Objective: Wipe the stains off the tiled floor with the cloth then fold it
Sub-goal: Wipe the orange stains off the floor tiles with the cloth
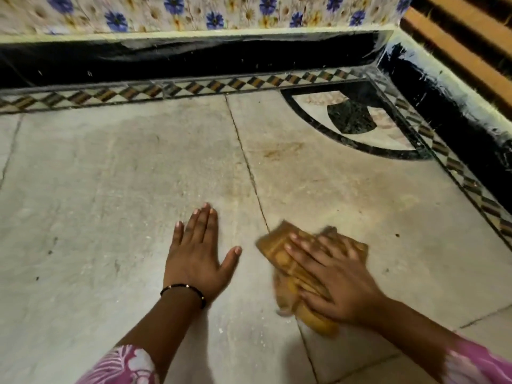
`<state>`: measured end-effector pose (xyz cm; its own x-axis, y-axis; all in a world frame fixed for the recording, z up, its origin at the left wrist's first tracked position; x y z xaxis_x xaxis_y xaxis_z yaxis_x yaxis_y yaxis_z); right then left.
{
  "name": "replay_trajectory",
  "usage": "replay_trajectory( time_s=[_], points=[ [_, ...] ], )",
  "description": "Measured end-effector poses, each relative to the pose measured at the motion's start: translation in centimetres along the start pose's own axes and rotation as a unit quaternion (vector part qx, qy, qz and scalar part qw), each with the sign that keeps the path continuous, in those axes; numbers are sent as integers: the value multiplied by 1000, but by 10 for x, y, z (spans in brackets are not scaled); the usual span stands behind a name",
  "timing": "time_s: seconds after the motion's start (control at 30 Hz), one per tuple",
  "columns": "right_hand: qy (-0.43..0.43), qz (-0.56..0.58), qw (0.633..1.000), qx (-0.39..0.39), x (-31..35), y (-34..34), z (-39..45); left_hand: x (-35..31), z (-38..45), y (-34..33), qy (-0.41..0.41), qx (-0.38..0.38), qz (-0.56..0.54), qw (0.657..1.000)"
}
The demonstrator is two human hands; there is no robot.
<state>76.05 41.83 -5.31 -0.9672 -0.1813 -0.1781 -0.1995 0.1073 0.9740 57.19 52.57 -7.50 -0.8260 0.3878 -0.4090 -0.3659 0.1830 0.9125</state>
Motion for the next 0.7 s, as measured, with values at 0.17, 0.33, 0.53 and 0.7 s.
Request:
replay_trajectory(
  time_s=[0.17,0.33,0.53,0.7],
  points=[
    [-122,22,992,27,-102,-24,-13,0,3,2,-1,-11,-13,1000],
    [-267,-11,961,72,-82,-10,68,1,2,2,-1,-8,-9,1000],
    [-10,-11,1000,1,17,7,28,0,2,4,-7,-13,-9,1000],
    [-72,56,996,-2,-67,-19,-28,2,3,2,-6,-20,-15,1000]
  ],
)
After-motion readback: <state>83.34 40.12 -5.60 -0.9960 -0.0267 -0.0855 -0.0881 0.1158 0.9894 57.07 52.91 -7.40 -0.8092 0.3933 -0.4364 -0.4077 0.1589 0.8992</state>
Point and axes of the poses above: each hand's wrist, its own z-axis towards the middle knuckle, its own y-axis out of the back of the hand, x = y × z, the point moved 9 cm from there along z, towards the middle knuckle, and after that the axes turned 10 degrees about -z, right-handed, at the moved point
